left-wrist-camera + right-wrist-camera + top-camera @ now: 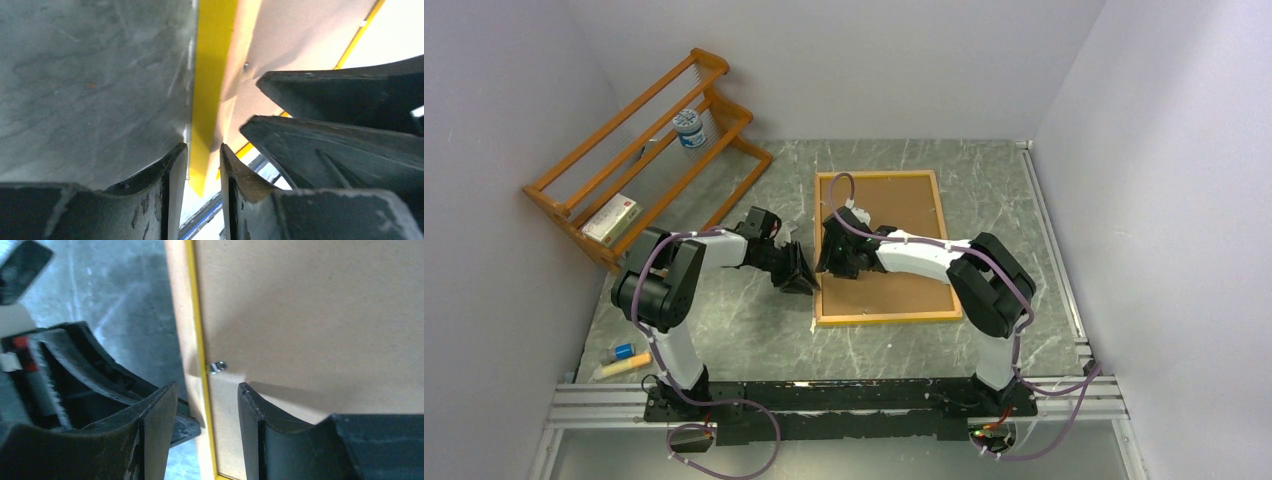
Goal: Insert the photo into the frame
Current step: Install the photo frame at the center of the board.
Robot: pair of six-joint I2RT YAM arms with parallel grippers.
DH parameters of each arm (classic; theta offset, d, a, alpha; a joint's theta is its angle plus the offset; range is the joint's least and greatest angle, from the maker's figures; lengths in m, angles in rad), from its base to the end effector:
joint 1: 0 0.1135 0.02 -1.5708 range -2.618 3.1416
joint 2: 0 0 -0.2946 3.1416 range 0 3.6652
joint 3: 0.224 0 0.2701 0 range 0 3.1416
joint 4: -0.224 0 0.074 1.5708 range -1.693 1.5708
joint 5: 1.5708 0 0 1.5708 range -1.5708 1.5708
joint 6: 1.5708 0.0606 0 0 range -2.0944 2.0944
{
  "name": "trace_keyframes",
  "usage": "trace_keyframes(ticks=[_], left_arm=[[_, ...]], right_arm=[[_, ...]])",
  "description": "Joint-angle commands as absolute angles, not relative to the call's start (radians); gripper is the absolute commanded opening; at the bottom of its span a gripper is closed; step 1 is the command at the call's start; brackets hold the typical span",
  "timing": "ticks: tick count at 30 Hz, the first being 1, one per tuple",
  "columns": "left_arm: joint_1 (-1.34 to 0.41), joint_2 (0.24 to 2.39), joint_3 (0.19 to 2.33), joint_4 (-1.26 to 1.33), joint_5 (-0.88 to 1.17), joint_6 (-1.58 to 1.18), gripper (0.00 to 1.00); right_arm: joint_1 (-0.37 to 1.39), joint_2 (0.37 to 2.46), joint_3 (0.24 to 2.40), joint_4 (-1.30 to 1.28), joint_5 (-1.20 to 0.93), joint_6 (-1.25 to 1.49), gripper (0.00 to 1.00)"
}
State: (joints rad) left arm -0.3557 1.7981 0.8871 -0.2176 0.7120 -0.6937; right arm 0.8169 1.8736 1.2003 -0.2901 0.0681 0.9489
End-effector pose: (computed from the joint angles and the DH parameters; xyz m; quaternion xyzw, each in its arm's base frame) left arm 0.3110 -0.1578 0.1209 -0.0785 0.9143 -0.3973 0.0076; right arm 0.2959 0.3091 0.1670 0.0731 0.9509 0.2103 0.2149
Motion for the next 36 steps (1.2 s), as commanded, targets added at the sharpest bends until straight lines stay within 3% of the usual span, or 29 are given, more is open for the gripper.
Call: trace_keyframes(ticks=[1, 9, 36], left_arm=[[-0.392, 1.826, 0.918, -0.310, 0.607, -0.626, 0.34], [-0.440, 1.838, 0.929, -0.379, 0.475, -0.611, 0.28], [-0.440, 1.829, 0.895, -0.339, 0.517, -0.653, 0.19]], right_arm=[[0.818, 1.871, 1.194, -0.162, 0.033, 0.984, 0.50], [0.820, 1.910, 1.197, -0.160, 0.049, 1.004, 0.48], [0.864, 1.872, 1.052, -0.065, 0.091, 1.194, 0.40]])
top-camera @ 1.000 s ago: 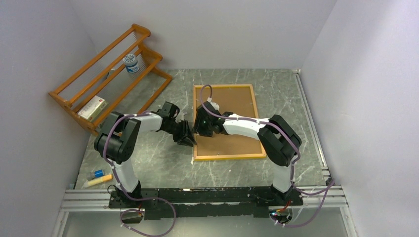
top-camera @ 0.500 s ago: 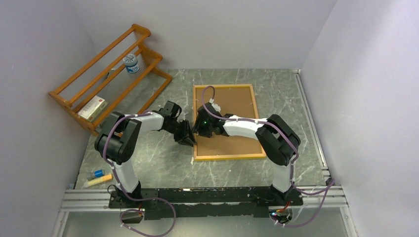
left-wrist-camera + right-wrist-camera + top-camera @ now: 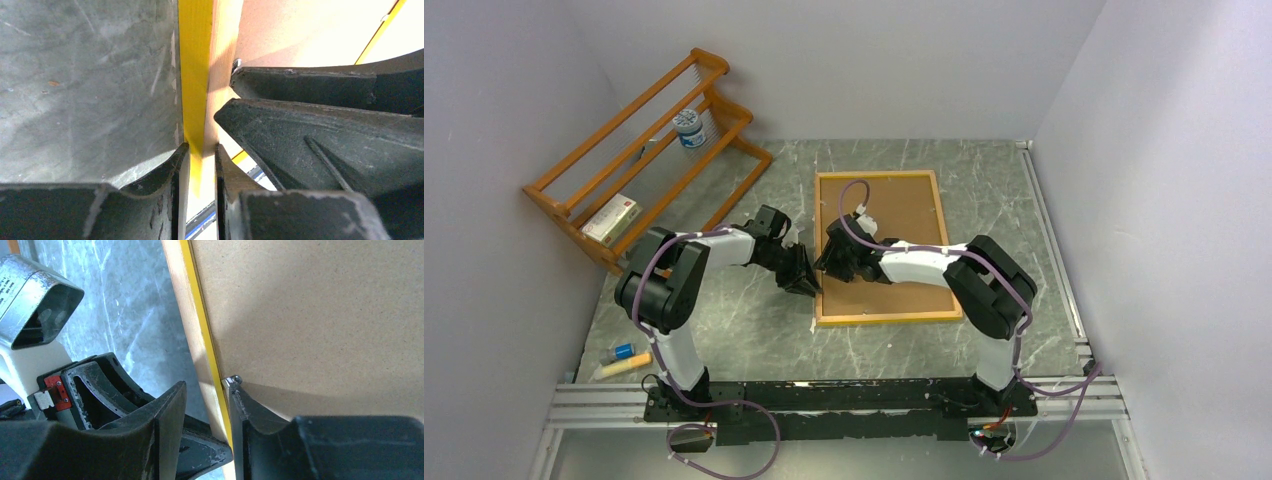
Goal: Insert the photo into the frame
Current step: Install the photo frame at the center of the board.
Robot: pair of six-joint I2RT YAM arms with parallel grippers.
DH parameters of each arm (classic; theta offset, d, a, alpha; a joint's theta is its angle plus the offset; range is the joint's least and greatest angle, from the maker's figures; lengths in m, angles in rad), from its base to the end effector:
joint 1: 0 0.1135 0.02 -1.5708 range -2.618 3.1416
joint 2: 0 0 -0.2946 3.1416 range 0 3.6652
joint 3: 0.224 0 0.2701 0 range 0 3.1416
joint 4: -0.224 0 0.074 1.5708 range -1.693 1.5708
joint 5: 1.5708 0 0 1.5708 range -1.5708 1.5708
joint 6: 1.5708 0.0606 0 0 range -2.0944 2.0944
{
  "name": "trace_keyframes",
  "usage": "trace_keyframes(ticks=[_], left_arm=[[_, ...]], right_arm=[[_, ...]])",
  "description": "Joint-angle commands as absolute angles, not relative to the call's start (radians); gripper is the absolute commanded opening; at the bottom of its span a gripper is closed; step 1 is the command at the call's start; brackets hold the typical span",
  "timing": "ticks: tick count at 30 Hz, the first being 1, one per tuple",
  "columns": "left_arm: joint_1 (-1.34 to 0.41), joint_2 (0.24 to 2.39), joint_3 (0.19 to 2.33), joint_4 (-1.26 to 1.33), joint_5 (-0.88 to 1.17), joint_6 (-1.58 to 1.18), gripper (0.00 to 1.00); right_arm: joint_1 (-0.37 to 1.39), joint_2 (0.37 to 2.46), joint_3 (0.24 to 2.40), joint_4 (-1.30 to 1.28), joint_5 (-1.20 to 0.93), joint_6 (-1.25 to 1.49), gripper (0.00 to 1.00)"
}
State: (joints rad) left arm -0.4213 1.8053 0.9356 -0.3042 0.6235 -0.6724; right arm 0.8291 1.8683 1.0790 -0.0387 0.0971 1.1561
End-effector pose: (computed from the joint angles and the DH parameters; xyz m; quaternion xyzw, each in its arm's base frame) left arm 0.3066 -0.1762 0.1239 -0.0568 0.9333 -0.3544 0.0039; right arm 0.2916 0.3096 0.1515 0.1689 0.9154 0.2789 0.2360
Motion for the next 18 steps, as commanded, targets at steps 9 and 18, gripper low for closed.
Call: trace_keyframes(ticks=[9, 18], left_arm=[[-0.440, 1.826, 0.891, -0.343, 0.510, -0.646, 0.17], [-0.439, 1.820, 0.885, -0.341, 0.511, -0.650, 0.17]], right_arm=[[0.868, 1.901, 1.053, -0.061, 0.113, 1.186, 0.39], [0.868, 1.976, 1.103, -0.074, 0.221, 1.123, 0.42]])
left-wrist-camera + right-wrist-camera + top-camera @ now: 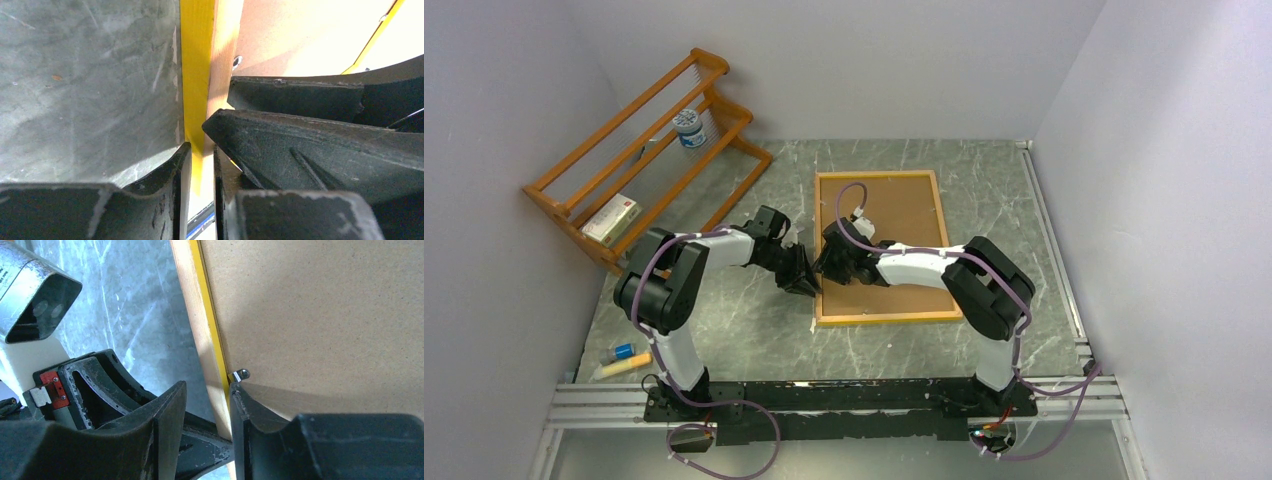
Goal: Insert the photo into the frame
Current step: Install the photo frame at the center of the board.
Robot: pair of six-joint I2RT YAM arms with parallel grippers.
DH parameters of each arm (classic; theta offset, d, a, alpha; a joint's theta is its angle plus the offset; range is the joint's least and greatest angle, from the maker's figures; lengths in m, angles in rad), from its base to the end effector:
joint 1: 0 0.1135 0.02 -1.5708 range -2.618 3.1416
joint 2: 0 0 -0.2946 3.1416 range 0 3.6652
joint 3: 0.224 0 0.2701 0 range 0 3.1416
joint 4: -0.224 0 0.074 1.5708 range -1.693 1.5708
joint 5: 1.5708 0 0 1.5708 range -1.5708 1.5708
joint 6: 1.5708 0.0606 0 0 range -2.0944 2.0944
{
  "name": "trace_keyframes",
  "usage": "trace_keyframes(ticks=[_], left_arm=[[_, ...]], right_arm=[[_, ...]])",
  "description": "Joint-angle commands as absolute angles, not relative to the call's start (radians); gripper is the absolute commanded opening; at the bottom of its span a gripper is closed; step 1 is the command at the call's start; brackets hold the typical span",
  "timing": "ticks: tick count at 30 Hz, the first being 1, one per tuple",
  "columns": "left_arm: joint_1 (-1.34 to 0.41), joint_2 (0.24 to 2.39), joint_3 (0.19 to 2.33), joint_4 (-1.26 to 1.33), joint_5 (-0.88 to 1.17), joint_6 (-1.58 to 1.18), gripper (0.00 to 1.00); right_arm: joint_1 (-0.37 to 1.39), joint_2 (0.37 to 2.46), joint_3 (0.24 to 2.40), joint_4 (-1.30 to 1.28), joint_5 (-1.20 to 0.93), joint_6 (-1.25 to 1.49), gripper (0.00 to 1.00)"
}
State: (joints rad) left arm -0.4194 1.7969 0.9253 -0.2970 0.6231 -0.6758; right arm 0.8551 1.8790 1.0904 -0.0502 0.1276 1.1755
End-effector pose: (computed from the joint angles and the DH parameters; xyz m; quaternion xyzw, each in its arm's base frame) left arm 0.3050 -0.1747 0.1243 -0.0585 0.9329 -0.3554 0.0059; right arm 0.2861 0.3173 0.1499 0.1712 0.9163 0.2721 0.2389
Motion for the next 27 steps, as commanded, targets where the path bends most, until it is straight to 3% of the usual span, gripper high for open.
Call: trace_keyframes(ticks=[1, 12, 27], left_arm=[[-0.440, 1.820, 0.885, -0.342, 0.511, -0.650, 0.17], [-0.440, 1.825, 0.887, -0.347, 0.521, -0.646, 0.16], [-0.439, 1.812, 0.879, -0.355, 0.500, -0.647, 0.14]], right_arm=[[0.868, 1.980, 1.107, -0.070, 0.234, 1.119, 0.42], [0.862, 1.995, 1.118, -0.010, 0.303, 1.121, 0.42], [0.833, 2.021, 1.420, -0.457, 0.349, 1.225, 0.44]])
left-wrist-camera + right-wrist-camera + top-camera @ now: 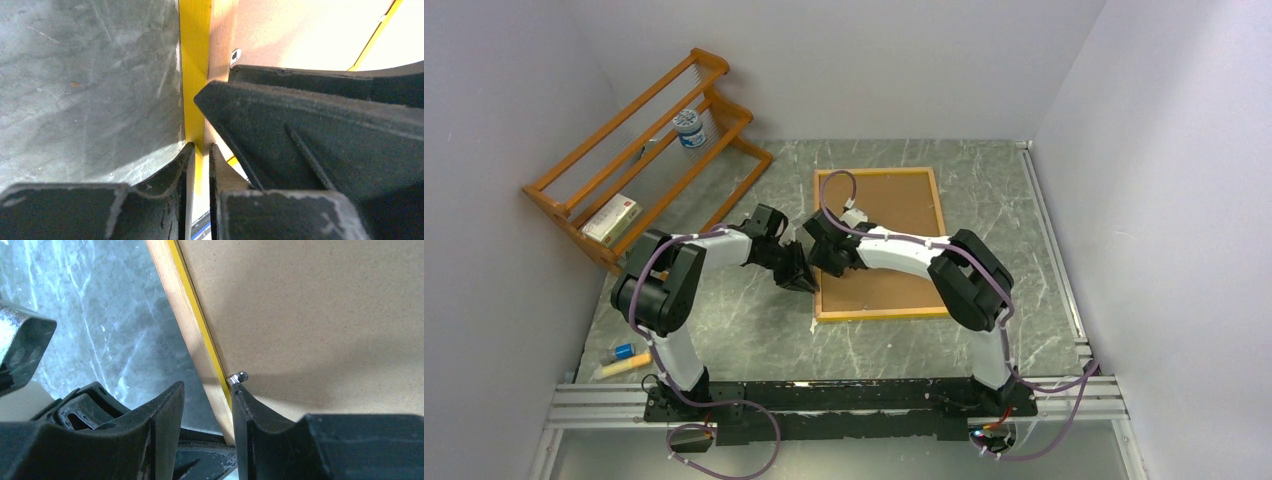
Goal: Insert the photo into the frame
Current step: Install the photo frame at the center of the board.
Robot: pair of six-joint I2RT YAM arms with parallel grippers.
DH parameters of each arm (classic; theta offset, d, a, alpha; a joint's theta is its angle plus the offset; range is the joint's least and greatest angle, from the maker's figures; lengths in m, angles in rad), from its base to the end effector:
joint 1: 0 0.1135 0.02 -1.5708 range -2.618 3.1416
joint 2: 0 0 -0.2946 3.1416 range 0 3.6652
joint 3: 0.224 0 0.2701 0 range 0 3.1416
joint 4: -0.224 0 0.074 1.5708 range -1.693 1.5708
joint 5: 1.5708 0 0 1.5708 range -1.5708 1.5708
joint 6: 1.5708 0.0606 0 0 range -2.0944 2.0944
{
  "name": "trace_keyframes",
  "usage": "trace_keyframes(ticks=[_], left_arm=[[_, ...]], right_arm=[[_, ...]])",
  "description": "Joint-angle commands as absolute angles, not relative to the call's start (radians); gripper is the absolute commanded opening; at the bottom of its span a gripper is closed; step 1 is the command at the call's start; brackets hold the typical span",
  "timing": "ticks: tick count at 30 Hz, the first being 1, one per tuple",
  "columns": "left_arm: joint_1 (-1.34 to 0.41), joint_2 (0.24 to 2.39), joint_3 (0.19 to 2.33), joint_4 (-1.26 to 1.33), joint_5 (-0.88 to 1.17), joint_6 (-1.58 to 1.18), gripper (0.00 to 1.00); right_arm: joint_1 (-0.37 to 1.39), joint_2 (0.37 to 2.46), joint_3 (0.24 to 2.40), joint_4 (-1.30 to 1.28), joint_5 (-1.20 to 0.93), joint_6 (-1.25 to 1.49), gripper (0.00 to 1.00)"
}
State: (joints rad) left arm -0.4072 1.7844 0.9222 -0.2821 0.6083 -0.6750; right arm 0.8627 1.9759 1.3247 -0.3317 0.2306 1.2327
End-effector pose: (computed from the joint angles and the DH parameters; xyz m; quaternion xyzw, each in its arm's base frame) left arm 0.3082 -0.1706 0.1278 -0.0617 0.9326 -0.3549 0.0223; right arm 0.3069 0.3371 0.1617 0.2077 0.9284 0.1943 0.2392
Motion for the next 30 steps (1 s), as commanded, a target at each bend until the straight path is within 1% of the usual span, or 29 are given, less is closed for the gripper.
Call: trace_keyframes(ticks=[1, 8, 11, 15, 17, 19, 22, 25, 30], left_arm=[[-0.440, 1.810, 0.880, -0.353, 0.501, -0.648, 0.15], [-0.438, 1.792, 0.893, -0.360, 0.495, -0.649, 0.15], [-0.437, 1.779, 0.897, -0.355, 0.502, -0.652, 0.18], [-0.437, 1.767, 0.912, -0.341, 0.526, -0.646, 0.28], [-0.436, 1.763, 0.920, -0.335, 0.534, -0.640, 0.33], [-0.436, 1.764, 0.926, -0.333, 0.535, -0.636, 0.35], [-0.435, 1.779, 0.939, -0.343, 0.524, -0.633, 0.34], [-0.436, 1.801, 0.950, -0.361, 0.509, -0.632, 0.29], [-0.436, 1.823, 0.954, -0.394, 0.483, -0.628, 0.24]], right_arm=[[0.833, 2.017, 1.437, -0.476, 0.366, 1.218, 0.44], [0.833, 1.893, 1.423, -0.376, 0.447, 1.042, 0.44], [0.833, 1.842, 1.396, -0.339, 0.448, 0.913, 0.44], [0.832, 1.788, 1.271, -0.189, 0.322, 0.604, 0.44], [0.834, 1.772, 1.212, -0.158, 0.287, 0.514, 0.43], [0.835, 1.759, 1.155, -0.116, 0.259, 0.448, 0.42], [0.835, 1.746, 1.069, -0.015, 0.197, 0.345, 0.42], [0.837, 1.757, 1.030, 0.054, 0.134, 0.263, 0.42], [0.846, 1.800, 1.034, 0.090, 0.153, 0.199, 0.43]])
